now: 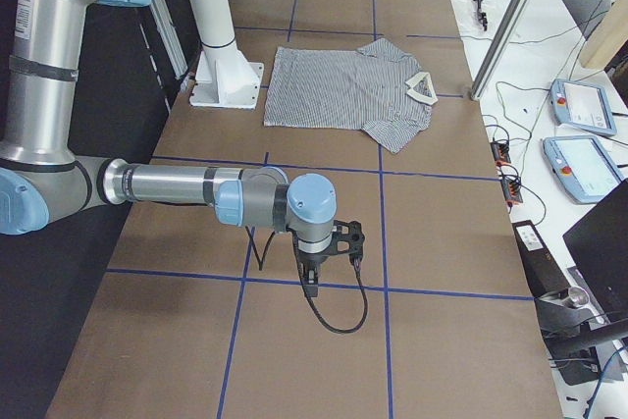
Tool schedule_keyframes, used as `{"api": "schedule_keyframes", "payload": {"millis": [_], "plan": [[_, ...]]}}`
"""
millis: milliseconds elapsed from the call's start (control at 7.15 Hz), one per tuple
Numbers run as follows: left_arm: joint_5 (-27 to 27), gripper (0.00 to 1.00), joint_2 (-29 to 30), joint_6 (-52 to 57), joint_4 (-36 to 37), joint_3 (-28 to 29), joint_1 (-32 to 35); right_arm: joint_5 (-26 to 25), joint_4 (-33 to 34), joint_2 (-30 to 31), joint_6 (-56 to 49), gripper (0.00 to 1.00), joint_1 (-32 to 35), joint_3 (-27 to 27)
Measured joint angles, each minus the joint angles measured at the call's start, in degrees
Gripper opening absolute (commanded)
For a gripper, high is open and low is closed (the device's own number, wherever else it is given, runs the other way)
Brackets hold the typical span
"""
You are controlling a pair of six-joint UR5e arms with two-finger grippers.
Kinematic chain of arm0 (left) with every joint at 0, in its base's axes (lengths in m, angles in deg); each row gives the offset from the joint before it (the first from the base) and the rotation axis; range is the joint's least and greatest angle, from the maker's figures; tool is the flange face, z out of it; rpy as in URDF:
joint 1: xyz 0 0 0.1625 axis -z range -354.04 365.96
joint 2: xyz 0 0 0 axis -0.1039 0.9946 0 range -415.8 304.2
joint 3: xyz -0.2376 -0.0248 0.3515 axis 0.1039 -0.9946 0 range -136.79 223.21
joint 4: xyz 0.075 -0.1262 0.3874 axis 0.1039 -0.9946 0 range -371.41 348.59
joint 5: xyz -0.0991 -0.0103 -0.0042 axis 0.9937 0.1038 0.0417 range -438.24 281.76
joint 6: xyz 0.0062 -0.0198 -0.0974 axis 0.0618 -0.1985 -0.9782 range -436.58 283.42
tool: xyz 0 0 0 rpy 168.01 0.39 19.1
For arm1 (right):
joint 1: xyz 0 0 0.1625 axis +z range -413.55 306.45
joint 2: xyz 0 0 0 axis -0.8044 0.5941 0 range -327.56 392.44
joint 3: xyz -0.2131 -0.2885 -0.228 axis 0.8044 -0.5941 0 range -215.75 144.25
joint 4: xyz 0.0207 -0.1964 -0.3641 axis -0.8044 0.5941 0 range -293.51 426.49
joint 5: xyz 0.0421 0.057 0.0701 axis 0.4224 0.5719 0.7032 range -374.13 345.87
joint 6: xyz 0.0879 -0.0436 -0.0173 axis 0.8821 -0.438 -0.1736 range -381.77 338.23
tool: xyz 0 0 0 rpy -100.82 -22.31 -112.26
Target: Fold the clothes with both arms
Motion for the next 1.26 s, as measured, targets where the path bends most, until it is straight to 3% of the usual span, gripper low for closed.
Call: {"api": "schedule_keyframes", "payload": {"millis": [559,979,1258], "plan": [[-0.1,1.0,0.1,0.2,-2.8,0.0,0.0,0.0,-0.5,-1.1,0.4,1.0,-1.1,0.2],[-0.4,1.0,1.3,-0.2,-17.0,1.1,0.0,0.4,-13.3,-4.6,0.9,1.0,-1.9,-1.9],[-0.2,1.0,6.5,-0.3,-25.9,4.4,-0.1,4.0,-17.0,-7.2,0.8,1.0,-2.0,-5.3]]}}
